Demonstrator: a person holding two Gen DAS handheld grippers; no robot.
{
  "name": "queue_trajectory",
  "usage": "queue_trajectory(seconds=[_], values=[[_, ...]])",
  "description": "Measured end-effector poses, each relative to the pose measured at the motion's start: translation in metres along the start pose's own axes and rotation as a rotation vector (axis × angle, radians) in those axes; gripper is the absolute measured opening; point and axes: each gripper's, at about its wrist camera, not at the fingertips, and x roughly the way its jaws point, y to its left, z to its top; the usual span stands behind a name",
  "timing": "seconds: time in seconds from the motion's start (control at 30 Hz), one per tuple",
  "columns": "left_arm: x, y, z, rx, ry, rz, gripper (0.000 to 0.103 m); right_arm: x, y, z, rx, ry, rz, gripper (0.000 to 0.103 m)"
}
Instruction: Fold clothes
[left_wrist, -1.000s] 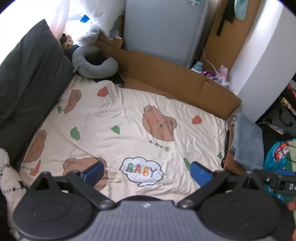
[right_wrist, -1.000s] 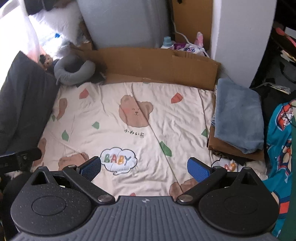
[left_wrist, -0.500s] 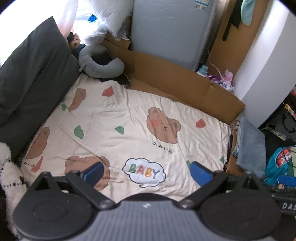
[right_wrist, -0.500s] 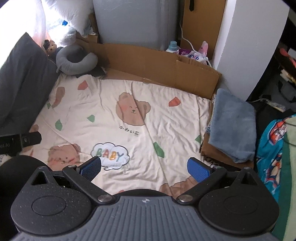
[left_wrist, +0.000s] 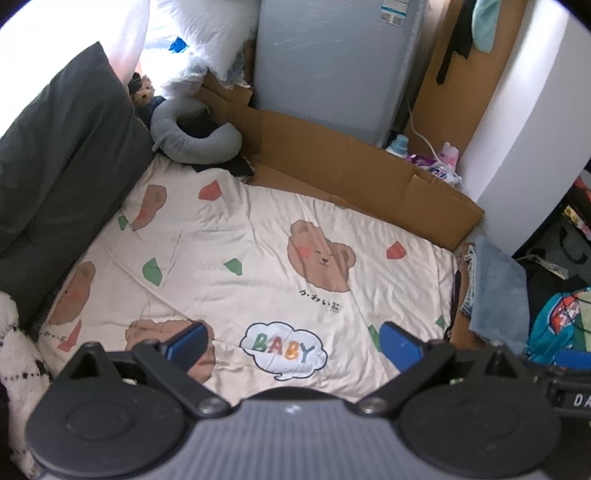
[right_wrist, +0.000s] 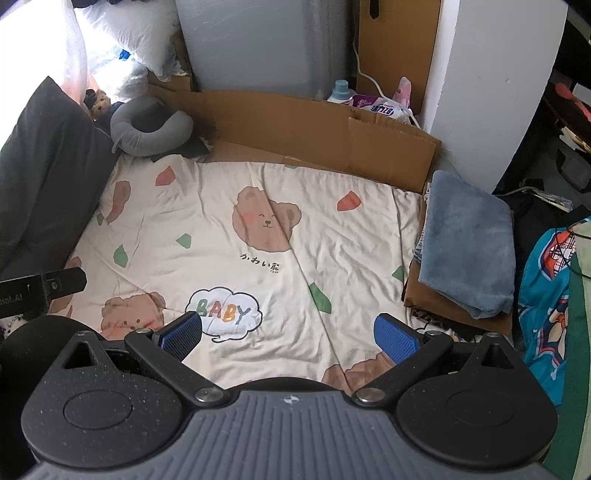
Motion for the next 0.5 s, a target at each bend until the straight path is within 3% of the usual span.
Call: queue_trajectory(seconds=[0.5], values=[[0.003, 0.0044, 0.0016, -0.016, 0.012, -0.017, 0.1, 0.0008, -0.003, 0.0016, 0.002, 0.003, -0.011, 0.102]])
